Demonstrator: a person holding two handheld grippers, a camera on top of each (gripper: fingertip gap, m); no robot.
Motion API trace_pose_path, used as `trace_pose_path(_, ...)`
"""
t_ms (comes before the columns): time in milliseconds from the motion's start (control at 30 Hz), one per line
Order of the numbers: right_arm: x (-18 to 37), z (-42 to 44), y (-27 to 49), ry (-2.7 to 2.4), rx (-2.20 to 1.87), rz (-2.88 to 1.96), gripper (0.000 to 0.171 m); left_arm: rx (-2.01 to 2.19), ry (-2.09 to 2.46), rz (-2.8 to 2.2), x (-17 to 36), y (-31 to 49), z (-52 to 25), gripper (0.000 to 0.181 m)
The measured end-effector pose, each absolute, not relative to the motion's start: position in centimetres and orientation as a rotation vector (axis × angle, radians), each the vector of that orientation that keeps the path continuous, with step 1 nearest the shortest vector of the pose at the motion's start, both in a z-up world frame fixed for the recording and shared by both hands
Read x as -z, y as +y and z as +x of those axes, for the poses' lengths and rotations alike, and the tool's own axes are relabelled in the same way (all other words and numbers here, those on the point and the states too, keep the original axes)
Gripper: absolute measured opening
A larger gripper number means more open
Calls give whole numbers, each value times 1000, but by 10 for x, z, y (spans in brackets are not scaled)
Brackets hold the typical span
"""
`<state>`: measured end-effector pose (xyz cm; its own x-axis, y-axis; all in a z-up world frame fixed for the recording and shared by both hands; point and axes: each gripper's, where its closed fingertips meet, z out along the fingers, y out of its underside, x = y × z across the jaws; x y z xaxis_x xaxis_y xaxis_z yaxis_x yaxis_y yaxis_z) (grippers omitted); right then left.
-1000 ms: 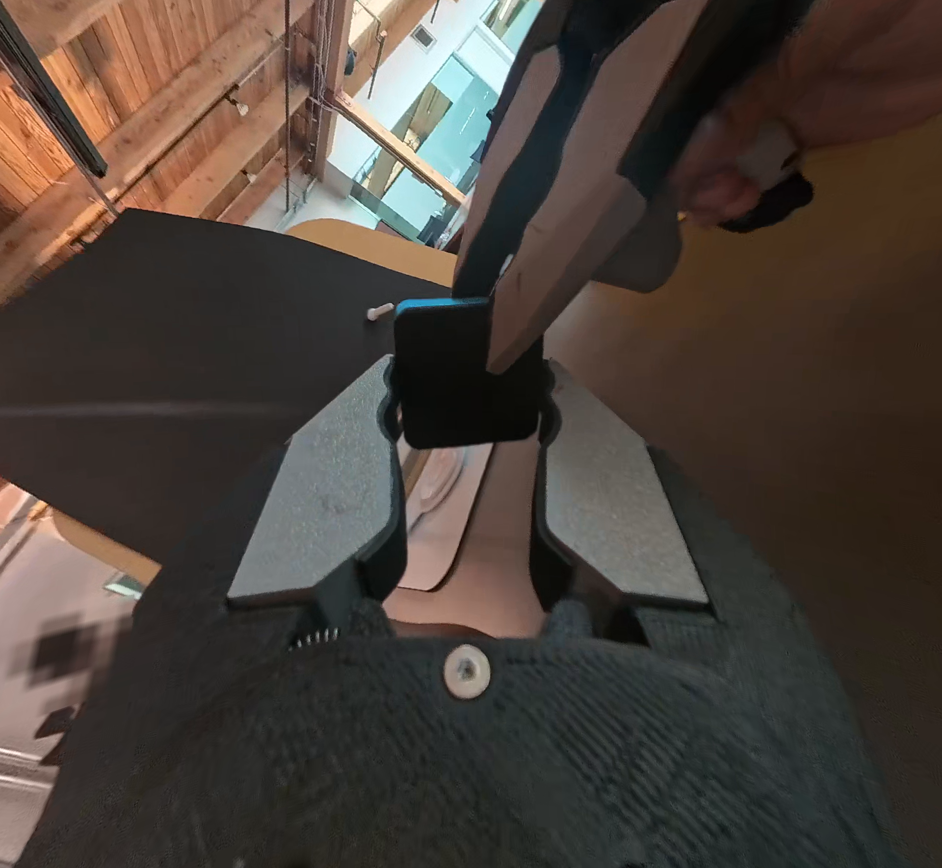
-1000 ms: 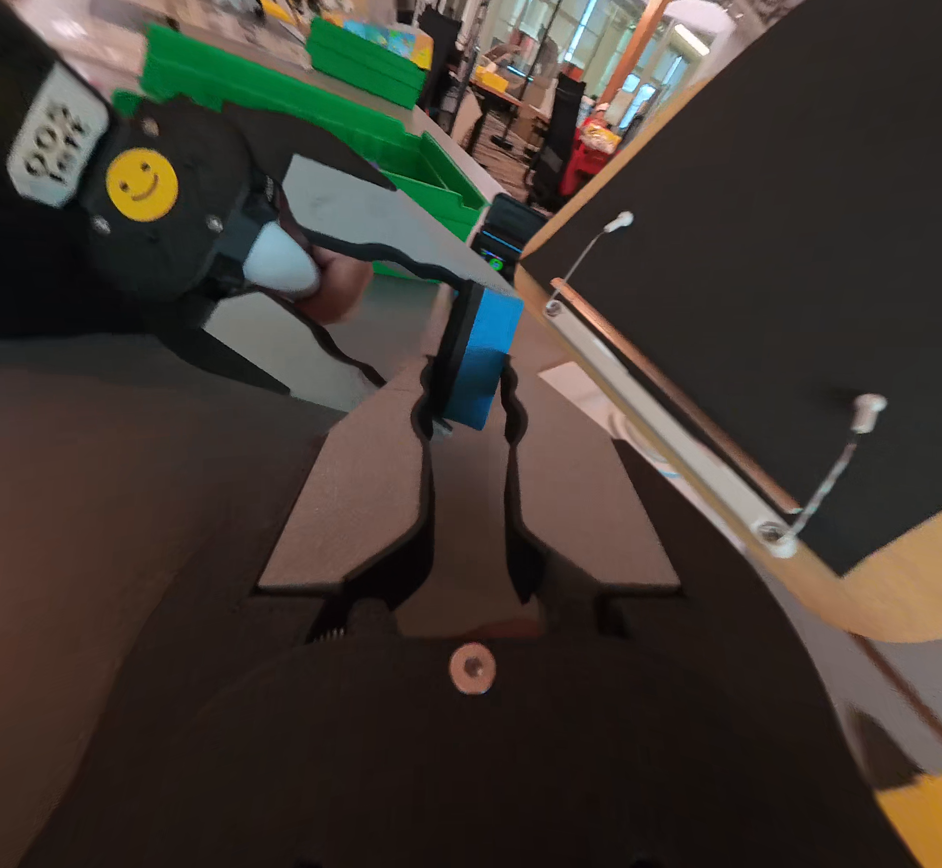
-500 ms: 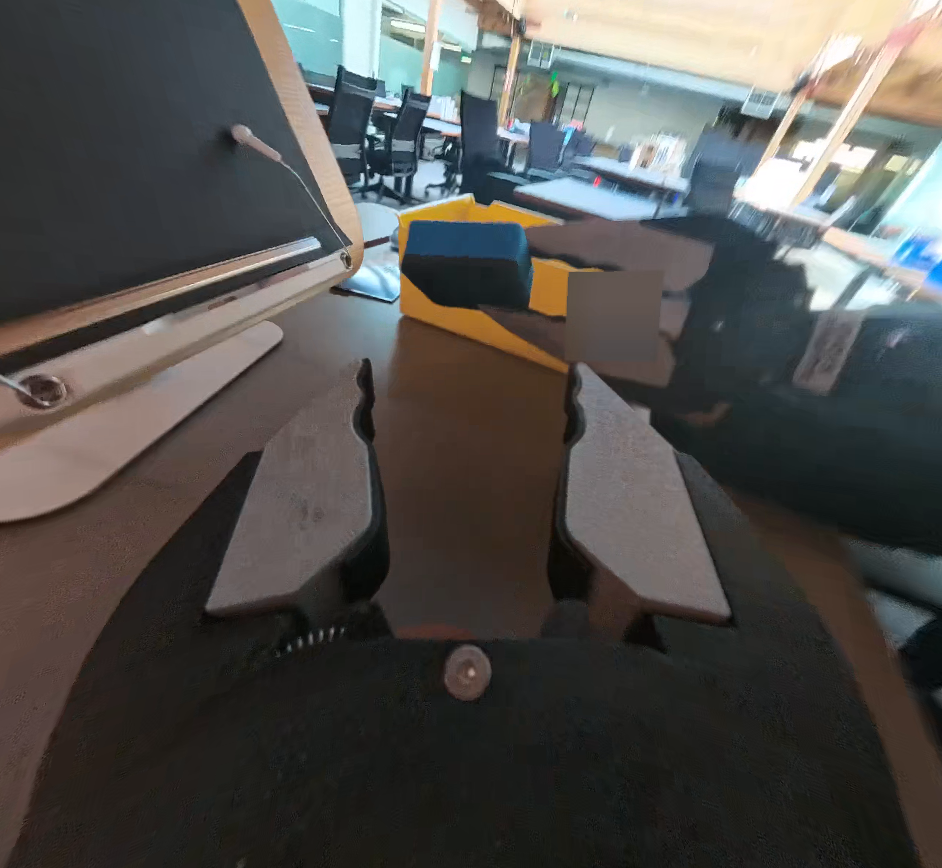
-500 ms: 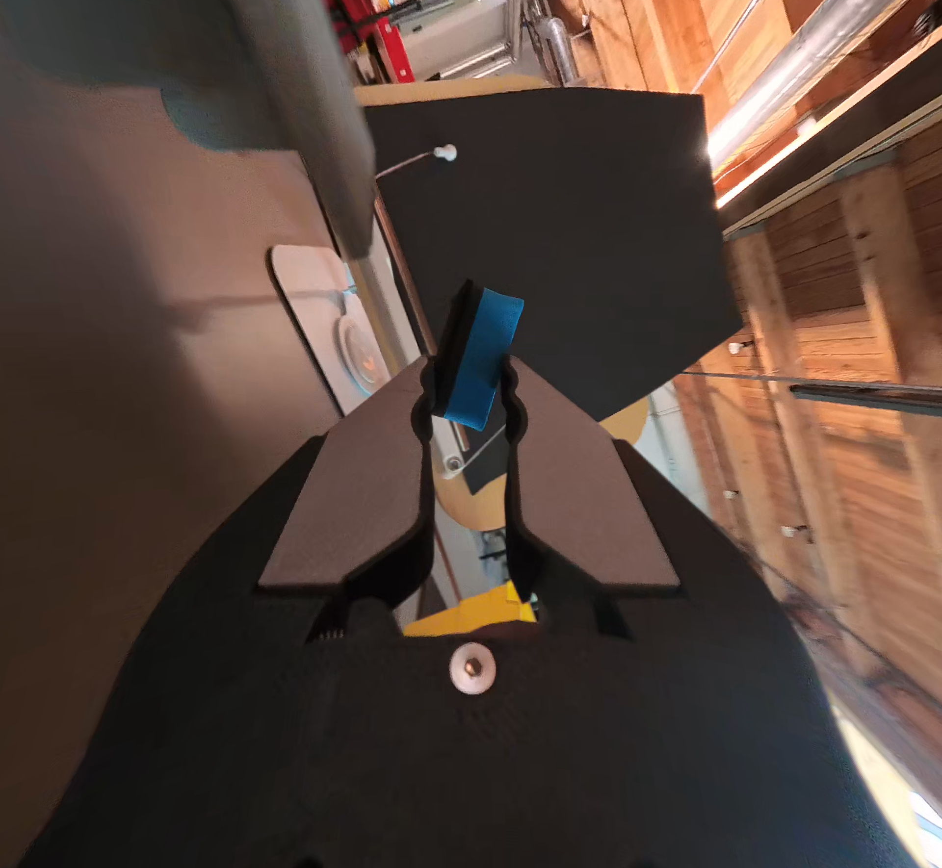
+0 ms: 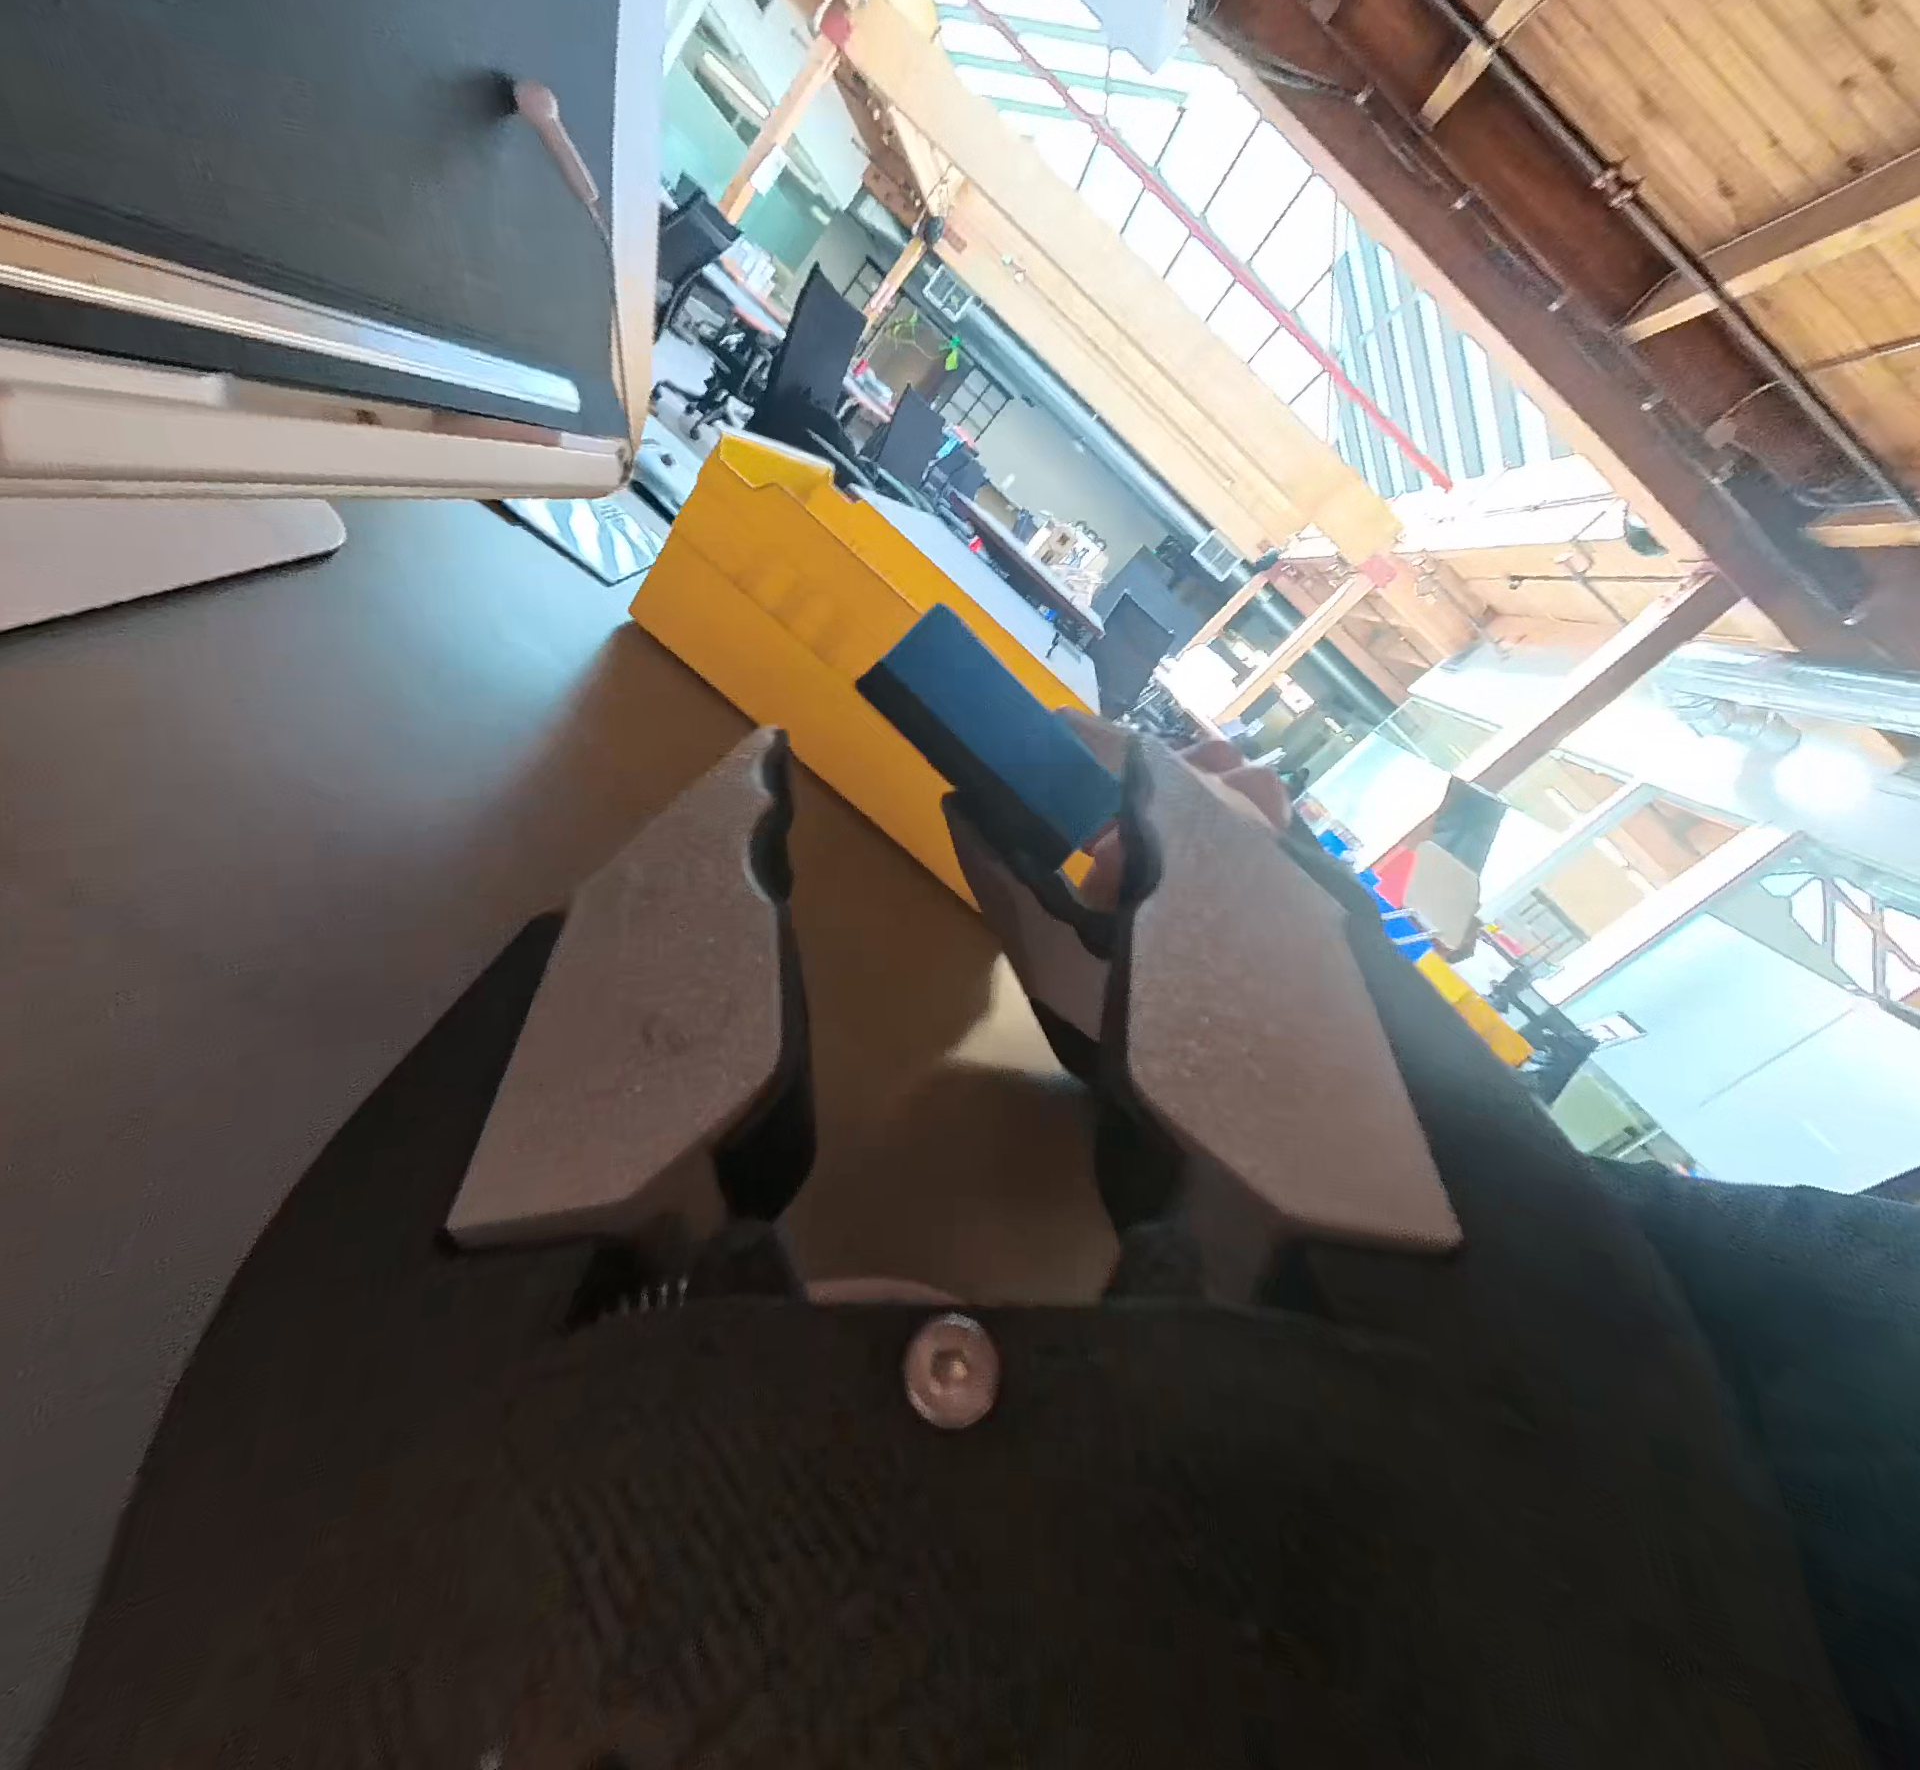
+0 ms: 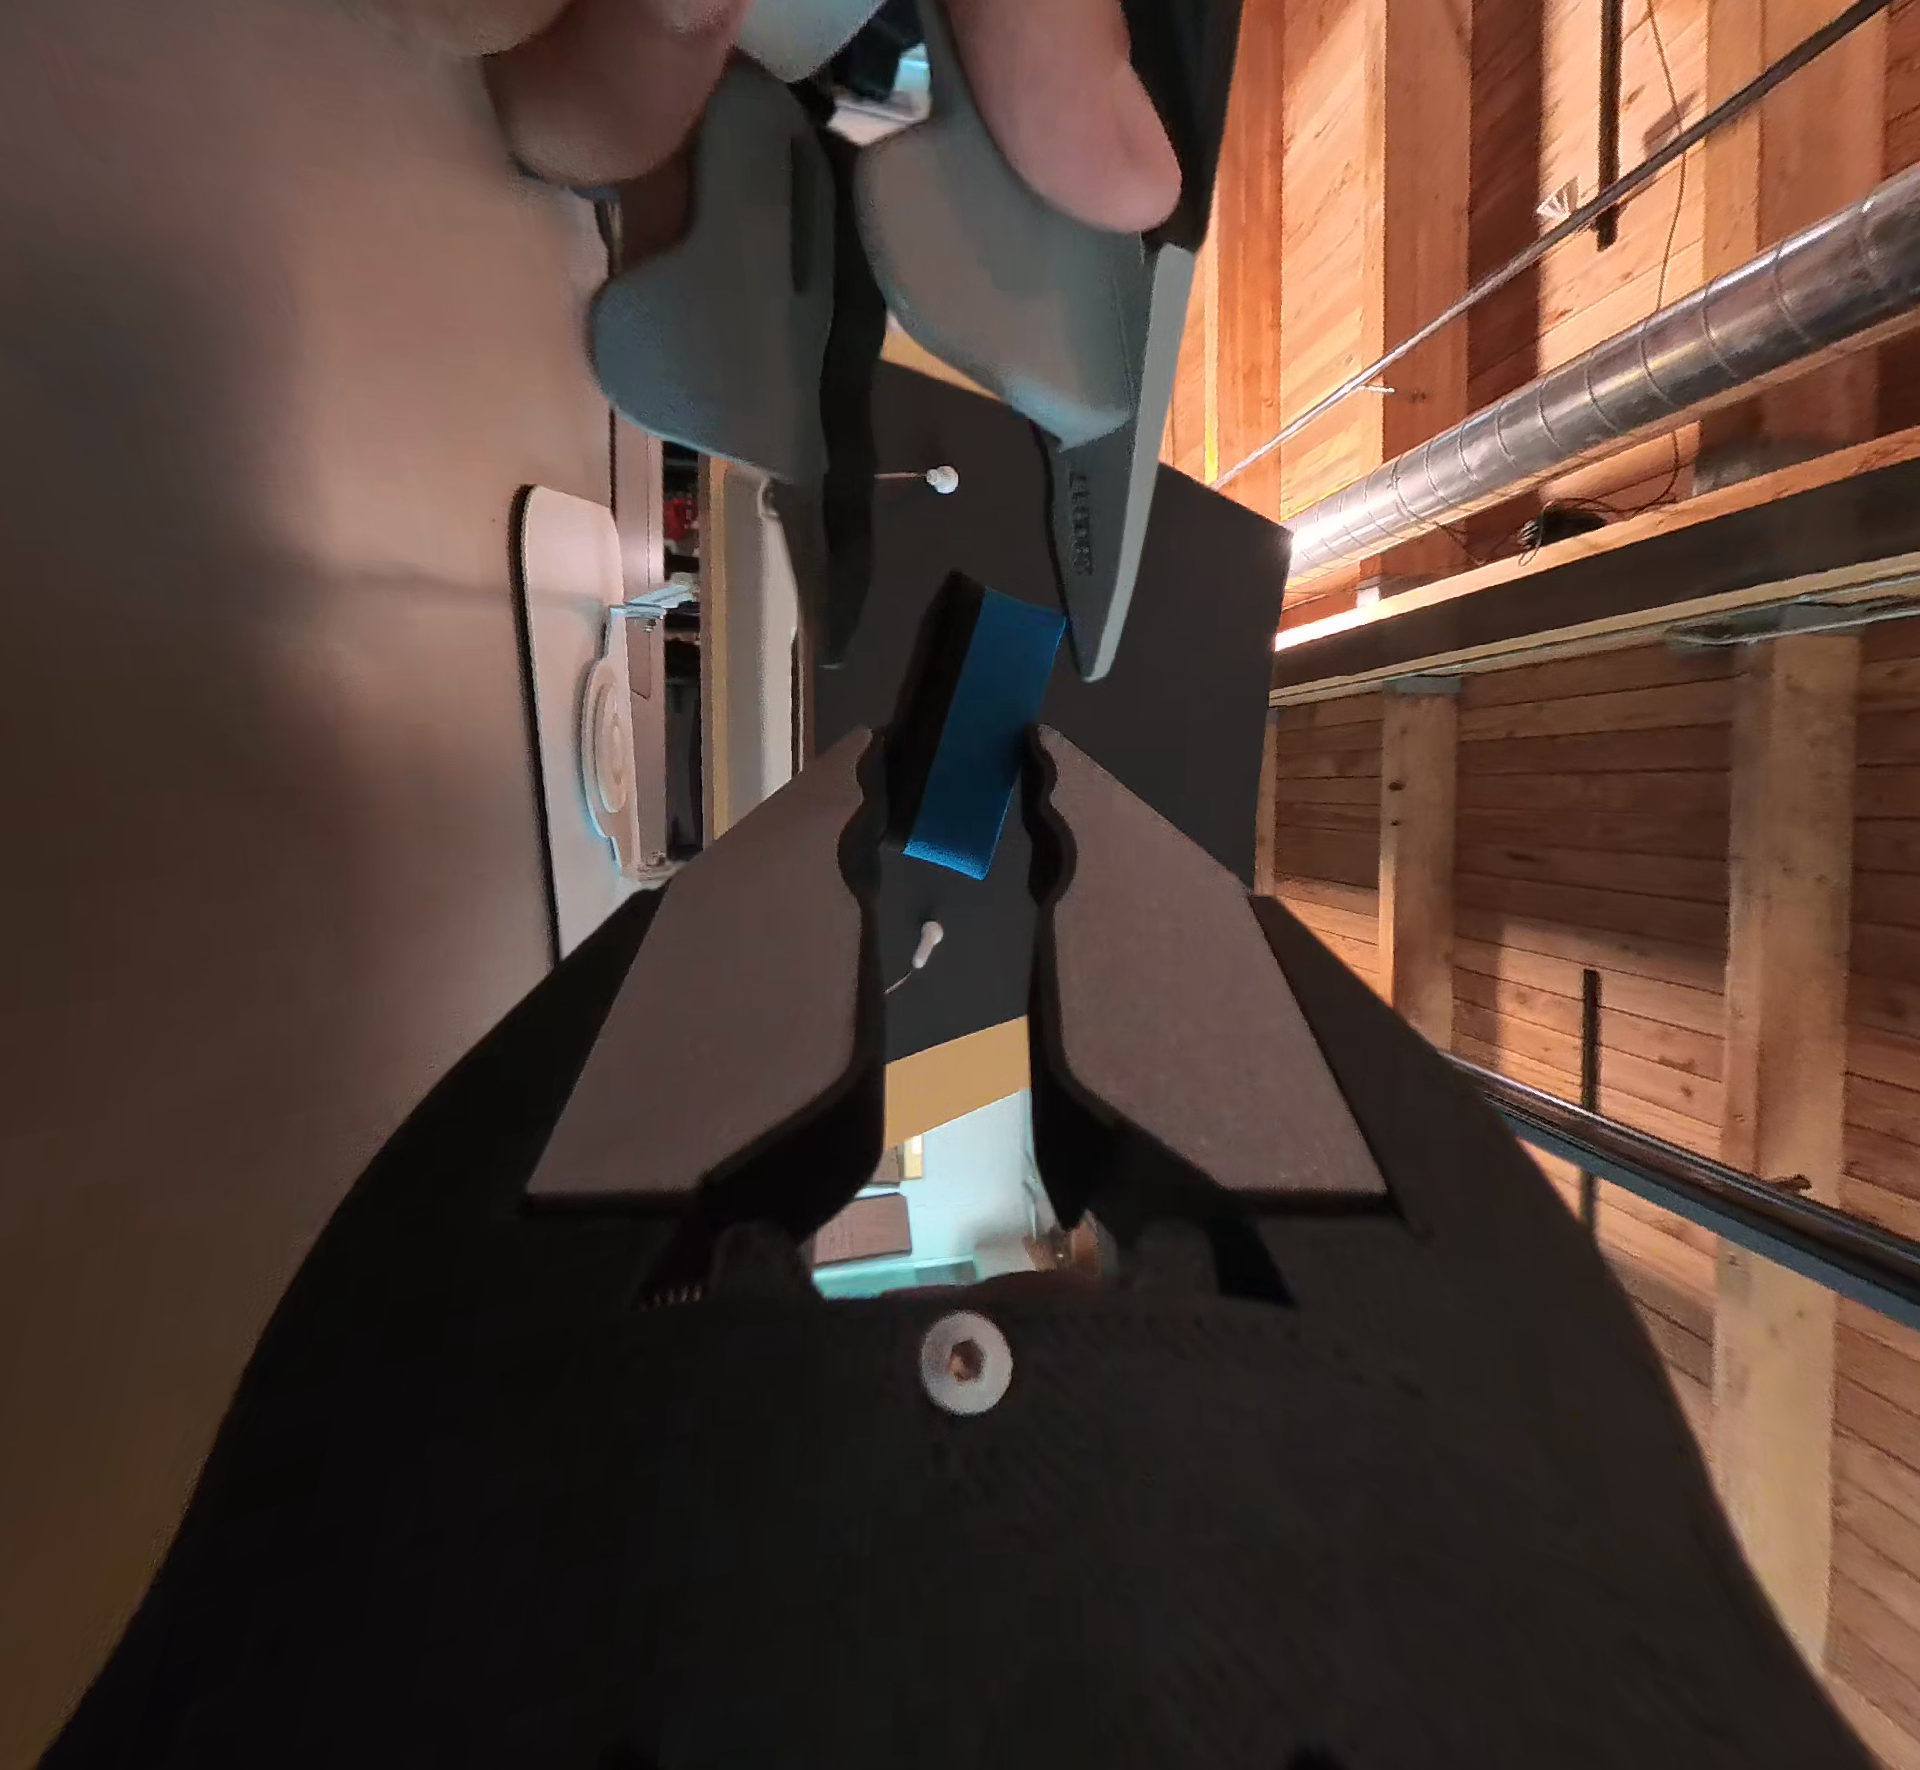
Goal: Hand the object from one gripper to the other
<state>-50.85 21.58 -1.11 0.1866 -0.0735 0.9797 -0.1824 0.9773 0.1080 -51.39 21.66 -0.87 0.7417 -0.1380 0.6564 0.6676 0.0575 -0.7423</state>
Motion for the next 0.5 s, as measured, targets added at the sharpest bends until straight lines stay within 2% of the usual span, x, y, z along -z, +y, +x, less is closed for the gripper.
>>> trace_pose_path(67,15,-508,211,-1388,-77,242,23,636,-464,-1354,4,213,-515,37)
trace_pose_path(233,29,-510,202,-1468,-168,230,24,521,-430,-1417,10,210,-521,22)
trace_pose_path(333,41,-510,206,-1639,-440,59,16,310,-357,-1488,11,207,-528,21)
trace_pose_path(500,40,-514,228,-1822,-932,-338,37,17,-110,-1458,-13,199,-517,21)
